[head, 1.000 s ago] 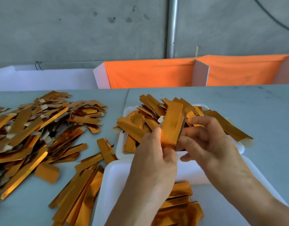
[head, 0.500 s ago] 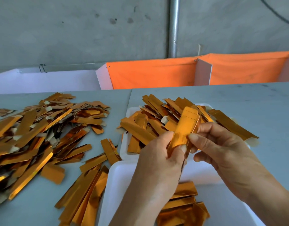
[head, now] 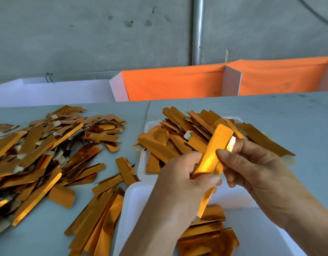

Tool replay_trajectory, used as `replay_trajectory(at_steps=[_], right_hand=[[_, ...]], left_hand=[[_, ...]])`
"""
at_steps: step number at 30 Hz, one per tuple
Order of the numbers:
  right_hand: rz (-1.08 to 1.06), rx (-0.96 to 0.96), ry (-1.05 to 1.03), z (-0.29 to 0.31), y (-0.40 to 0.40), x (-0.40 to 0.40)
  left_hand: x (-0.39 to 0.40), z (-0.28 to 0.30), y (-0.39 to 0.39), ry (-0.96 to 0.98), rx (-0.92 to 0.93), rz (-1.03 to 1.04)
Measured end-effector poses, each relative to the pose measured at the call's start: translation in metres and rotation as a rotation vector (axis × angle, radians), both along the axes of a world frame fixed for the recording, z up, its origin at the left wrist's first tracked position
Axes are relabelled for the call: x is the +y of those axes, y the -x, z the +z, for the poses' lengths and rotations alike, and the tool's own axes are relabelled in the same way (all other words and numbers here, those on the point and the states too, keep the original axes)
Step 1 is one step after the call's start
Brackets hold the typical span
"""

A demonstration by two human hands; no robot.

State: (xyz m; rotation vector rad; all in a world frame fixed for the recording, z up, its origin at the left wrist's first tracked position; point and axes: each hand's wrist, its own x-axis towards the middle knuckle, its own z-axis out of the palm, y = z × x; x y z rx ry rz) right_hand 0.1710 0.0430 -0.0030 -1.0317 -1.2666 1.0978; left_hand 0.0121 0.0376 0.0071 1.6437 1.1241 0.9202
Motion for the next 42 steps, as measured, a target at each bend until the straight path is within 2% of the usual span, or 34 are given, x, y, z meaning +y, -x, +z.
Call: replay_trajectory(at_steps=[3,10,12,13,16,18,21,24,27,31,36,38,42], right_hand=[[0.005,-0.020,0.010,-0.002,0.000,0.000],[0.055,0.133,0.084,0.003,-0.003,0.000],[0.003,0.091,0.054,0.003,-0.001,-0.001],[-0.060,0.023,0.020,0.003,-0.001,-0.001],[-0.263,-0.168,-0.098,0.002,0.002,0.001],[-0.306,-0.204,-0.128,0.002,0.002,0.001],[-0.226,-0.092,-0.074,0.002,0.002,-0.001],[0.000,0.100,0.043,0.004,-0.003,-0.001],[0.145,0.181,0.123,0.005,-0.012,0.001],[0.188,0.104,0.068,0.006,-0.016,0.001],[0.339,0.183,0.184,0.012,-0.023,0.001],[0.284,0.137,0.220,0.011,-0.024,0.001],[0.120,0.051,0.244,0.005,-0.019,0.004]], left_hand=[[0.000,-0.001,0.004,0.055,-0.039,-0.060],[-0.001,0.000,0.006,0.068,-0.041,-0.109],[-0.001,0.000,0.005,0.056,-0.018,-0.080],[-0.001,-0.001,0.003,0.010,0.043,-0.031],[0.000,-0.005,-0.005,-0.282,0.401,0.124],[-0.001,-0.004,-0.012,-0.375,0.433,0.137],[0.000,-0.005,-0.012,-0.292,0.265,0.144],[0.005,-0.005,-0.004,-0.132,0.020,0.090],[0.005,-0.003,0.001,-0.079,-0.003,0.050],[0.004,-0.001,0.004,-0.066,-0.005,0.031],[0.002,0.004,0.010,0.106,-0.184,-0.064],[0.001,0.002,0.009,0.009,-0.070,-0.026],[0.001,0.001,-0.001,-0.423,0.411,0.128]])
